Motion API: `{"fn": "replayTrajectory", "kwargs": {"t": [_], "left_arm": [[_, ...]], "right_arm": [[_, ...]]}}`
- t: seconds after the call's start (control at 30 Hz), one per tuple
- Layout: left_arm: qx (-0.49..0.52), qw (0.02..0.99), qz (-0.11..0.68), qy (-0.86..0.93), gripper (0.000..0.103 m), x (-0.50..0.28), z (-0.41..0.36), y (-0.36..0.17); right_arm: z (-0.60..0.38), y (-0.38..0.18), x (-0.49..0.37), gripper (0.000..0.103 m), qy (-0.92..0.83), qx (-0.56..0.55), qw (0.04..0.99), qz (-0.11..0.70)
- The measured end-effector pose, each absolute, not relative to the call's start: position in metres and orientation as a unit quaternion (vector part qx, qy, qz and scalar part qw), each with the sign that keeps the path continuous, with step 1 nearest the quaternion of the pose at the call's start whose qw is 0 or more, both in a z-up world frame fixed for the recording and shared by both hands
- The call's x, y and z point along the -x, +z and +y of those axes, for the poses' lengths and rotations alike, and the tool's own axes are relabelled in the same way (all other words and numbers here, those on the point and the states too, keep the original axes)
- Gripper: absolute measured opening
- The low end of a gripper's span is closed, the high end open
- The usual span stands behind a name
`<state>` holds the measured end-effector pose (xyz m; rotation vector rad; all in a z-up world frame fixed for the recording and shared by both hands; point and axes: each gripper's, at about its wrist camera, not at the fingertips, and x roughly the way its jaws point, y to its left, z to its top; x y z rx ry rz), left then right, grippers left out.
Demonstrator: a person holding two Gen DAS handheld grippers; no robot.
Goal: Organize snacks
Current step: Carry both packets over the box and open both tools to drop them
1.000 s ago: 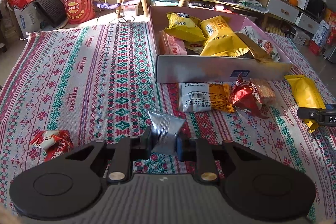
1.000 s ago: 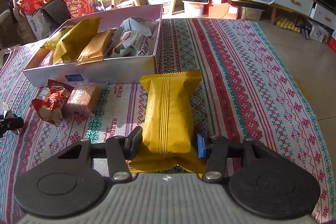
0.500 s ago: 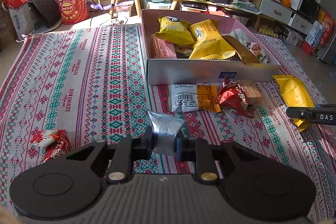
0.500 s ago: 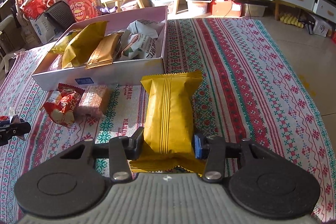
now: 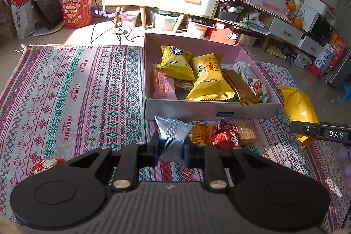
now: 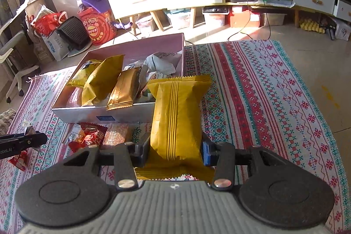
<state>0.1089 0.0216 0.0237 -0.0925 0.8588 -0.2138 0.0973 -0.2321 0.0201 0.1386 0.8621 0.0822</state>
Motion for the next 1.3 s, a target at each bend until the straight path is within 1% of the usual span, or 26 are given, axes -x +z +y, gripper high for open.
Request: {"fn": "replayTrajectory", "kwargs": {"t": [0.17, 0.4, 0.67, 0.83, 0.9, 0.97, 1.0, 1.03, 1.1, 1.13, 1.17, 1.3], "left_arm": [[0.048, 0.910, 0.399, -0.108, 0.026, -0.138, 0.017, 0.040], [0.023, 0.921, 0.371, -0.115, 0.026, -0.200, -0.002, 0.051], [0.007, 0.917, 0.378, -0.131, 0.026, -0.260, -0.021, 0.026], [0.004, 0.909, 0.391, -0.141, 0.026, -0.273, -0.025, 0.013], [0.001, 0.908, 0.395, -0.141, 0.027, -0.274, -0.026, 0.010], [0.004, 0.910, 0.392, -0.138, 0.030, -0.273, -0.024, 0.011], [0.008, 0.910, 0.391, -0.138, 0.034, -0.273, -0.024, 0.011], [0.016, 0.910, 0.391, -0.138, 0.041, -0.273, -0.023, 0.012], [0.023, 0.911, 0.389, -0.136, 0.050, -0.272, -0.022, 0.014], [0.026, 0.910, 0.390, -0.137, 0.052, -0.271, -0.022, 0.015], [0.028, 0.910, 0.391, -0.137, 0.053, -0.270, -0.022, 0.016], [0.030, 0.911, 0.389, -0.134, 0.065, -0.259, -0.022, 0.023]], "right_arm": [[-0.221, 0.033, -0.125, 0.041, 0.075, -0.044, 0.912, 0.400], [-0.203, 0.041, -0.180, 0.041, 0.092, 0.040, 0.917, 0.387], [-0.190, 0.027, -0.231, 0.041, 0.142, 0.073, 0.897, 0.413], [-0.185, 0.019, -0.240, 0.042, 0.174, 0.082, 0.879, 0.437], [-0.183, 0.018, -0.239, 0.044, 0.179, 0.088, 0.876, 0.440], [-0.184, 0.020, -0.238, 0.051, 0.175, 0.082, 0.877, 0.439], [-0.186, 0.021, -0.237, 0.057, 0.175, 0.076, 0.878, 0.440], [-0.187, 0.024, -0.237, 0.060, 0.175, 0.067, 0.879, 0.438], [-0.189, 0.028, -0.235, 0.064, 0.172, 0.057, 0.882, 0.435], [-0.189, 0.030, -0.234, 0.067, 0.170, 0.055, 0.884, 0.433], [-0.189, 0.032, -0.232, 0.068, 0.170, 0.054, 0.884, 0.431], [-0.189, 0.040, -0.221, 0.071, 0.167, 0.056, 0.888, 0.425]]}}
